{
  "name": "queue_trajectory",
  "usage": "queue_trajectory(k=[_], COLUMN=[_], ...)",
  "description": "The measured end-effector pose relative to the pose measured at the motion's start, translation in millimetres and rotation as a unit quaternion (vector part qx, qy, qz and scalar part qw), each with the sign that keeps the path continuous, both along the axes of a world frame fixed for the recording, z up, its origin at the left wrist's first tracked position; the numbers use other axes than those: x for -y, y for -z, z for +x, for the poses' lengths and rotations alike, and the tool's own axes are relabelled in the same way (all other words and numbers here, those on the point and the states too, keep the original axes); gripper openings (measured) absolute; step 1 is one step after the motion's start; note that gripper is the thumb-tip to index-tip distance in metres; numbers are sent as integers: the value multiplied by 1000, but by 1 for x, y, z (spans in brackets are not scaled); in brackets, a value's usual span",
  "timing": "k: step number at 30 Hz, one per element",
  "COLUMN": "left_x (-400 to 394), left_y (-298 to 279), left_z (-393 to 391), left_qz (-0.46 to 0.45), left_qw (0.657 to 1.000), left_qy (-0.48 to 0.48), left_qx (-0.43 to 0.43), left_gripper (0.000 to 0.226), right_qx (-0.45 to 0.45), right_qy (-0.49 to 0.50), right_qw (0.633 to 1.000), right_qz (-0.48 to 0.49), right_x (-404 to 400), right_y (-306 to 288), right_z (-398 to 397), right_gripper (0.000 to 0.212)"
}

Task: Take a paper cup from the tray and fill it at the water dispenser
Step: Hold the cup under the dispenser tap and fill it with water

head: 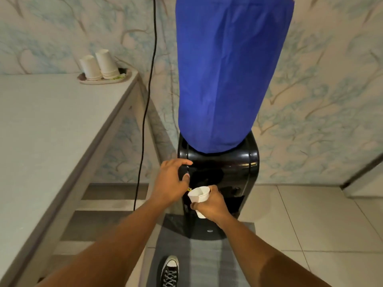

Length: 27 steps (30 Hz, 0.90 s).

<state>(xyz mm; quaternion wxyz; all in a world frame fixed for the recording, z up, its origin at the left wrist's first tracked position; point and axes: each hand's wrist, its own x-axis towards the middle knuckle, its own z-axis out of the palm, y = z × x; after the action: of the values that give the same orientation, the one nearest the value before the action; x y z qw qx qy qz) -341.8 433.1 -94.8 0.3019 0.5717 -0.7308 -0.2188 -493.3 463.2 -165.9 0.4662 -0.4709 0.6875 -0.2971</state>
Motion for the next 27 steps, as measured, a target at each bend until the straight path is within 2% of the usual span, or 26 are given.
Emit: queue_trajectory(k=[7,15,27], left_x=[-1,22,46], left_y=[63,127,190], left_z=[-29,-54,-77], left_qz=[-21,-99,-195], left_qw=[993,980,955], left_qy=[43,61,-11], left_qx=[106,163,223], left_gripper=[61,75,118], right_qx=[-13,-16,22], right_qy=[68,133,158], right_qw=[998,991,987], right_qz=[6,8,-10], right_x=[-13,2,45], right_y=[85,167,238], right_z=[-27,-47,-55], right_gripper=[66,75,68])
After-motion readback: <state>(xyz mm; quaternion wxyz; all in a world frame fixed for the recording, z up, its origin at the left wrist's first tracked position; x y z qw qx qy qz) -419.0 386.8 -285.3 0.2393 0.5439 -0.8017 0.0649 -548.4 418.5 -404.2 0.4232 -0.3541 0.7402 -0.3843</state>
